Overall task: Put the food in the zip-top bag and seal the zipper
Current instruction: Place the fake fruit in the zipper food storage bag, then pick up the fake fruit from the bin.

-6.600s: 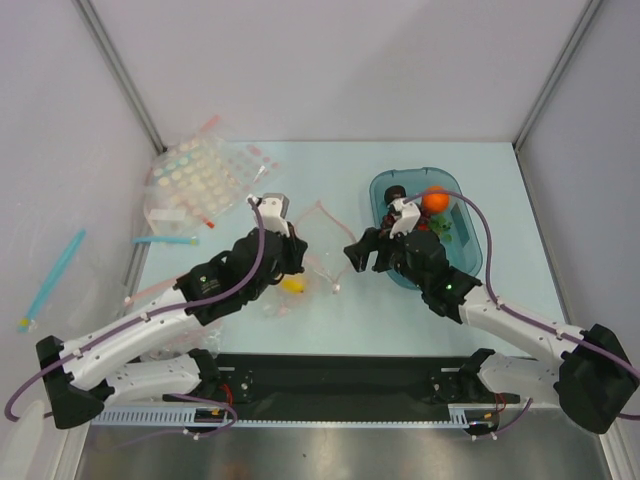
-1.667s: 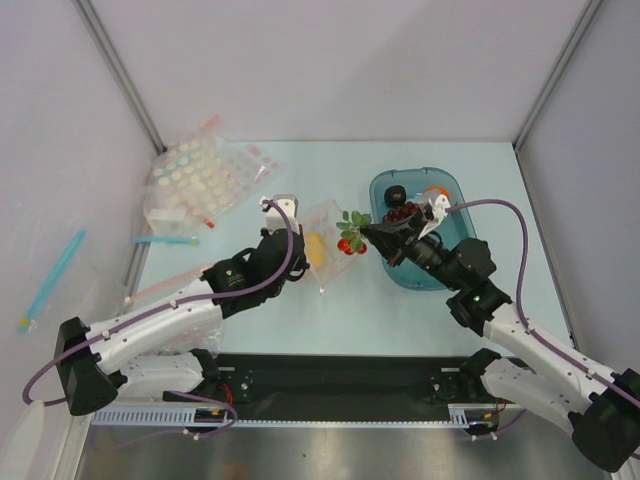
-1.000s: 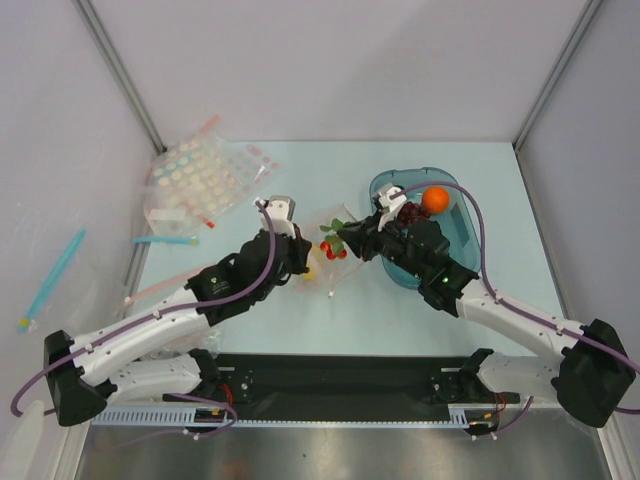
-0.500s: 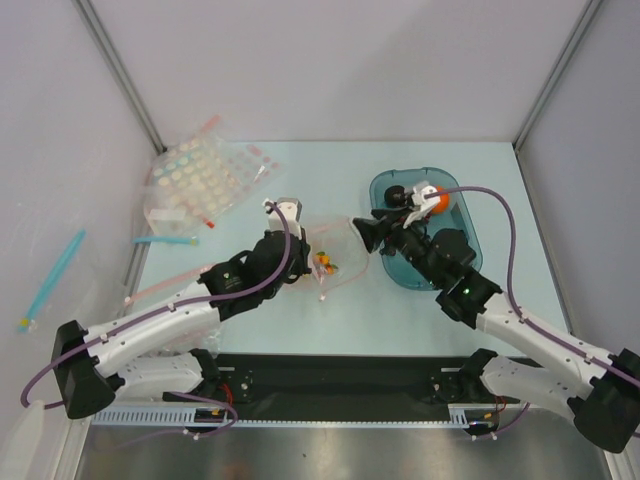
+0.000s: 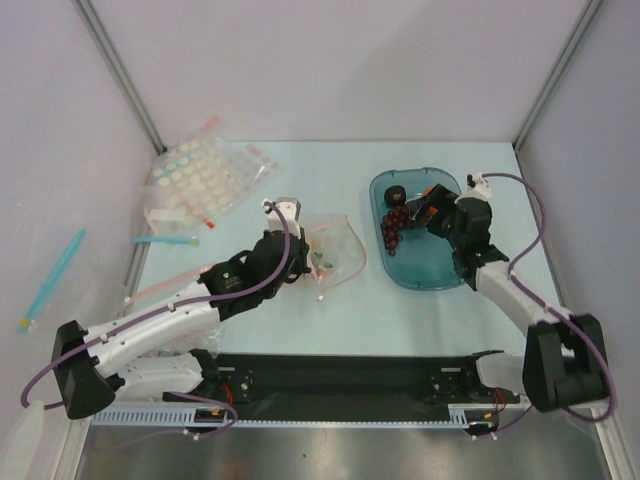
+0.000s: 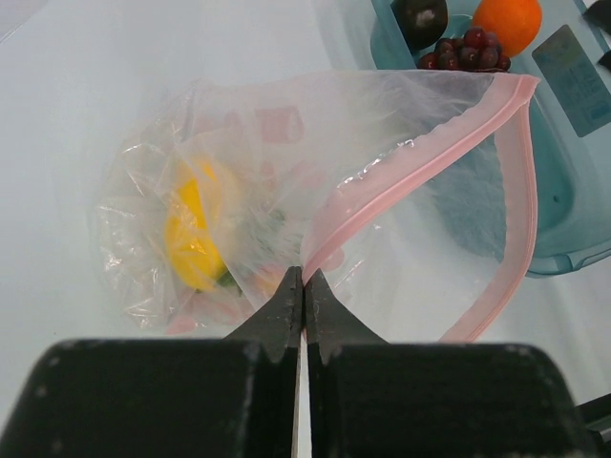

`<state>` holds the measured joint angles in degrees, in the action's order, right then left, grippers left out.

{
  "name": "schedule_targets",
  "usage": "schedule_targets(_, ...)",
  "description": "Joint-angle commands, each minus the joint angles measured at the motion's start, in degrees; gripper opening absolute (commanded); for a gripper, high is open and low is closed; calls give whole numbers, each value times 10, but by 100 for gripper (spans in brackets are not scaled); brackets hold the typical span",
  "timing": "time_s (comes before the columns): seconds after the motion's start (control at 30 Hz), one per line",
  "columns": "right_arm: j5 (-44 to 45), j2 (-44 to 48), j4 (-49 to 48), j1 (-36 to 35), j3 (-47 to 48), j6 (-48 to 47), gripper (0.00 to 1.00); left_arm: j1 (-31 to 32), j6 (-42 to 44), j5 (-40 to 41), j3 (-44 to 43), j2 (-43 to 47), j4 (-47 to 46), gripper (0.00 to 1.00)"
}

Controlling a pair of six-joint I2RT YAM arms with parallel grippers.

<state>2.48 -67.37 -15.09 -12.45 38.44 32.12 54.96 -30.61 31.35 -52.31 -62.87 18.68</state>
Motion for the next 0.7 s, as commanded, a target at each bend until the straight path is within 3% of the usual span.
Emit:
schedule_targets(0.0, -45, -82, 30, 21, 36, 72, 95, -4, -9, 4, -19, 4, -7, 0)
schedule_targets(0.33, -119, -236, -109, 66, 35, 197, 100, -4, -8, -2, -19, 2, -9, 0)
schedule_targets(0.67, -73, -328, -128, 60, 93, 208, 100, -4, -7, -25, -10, 11, -25, 0)
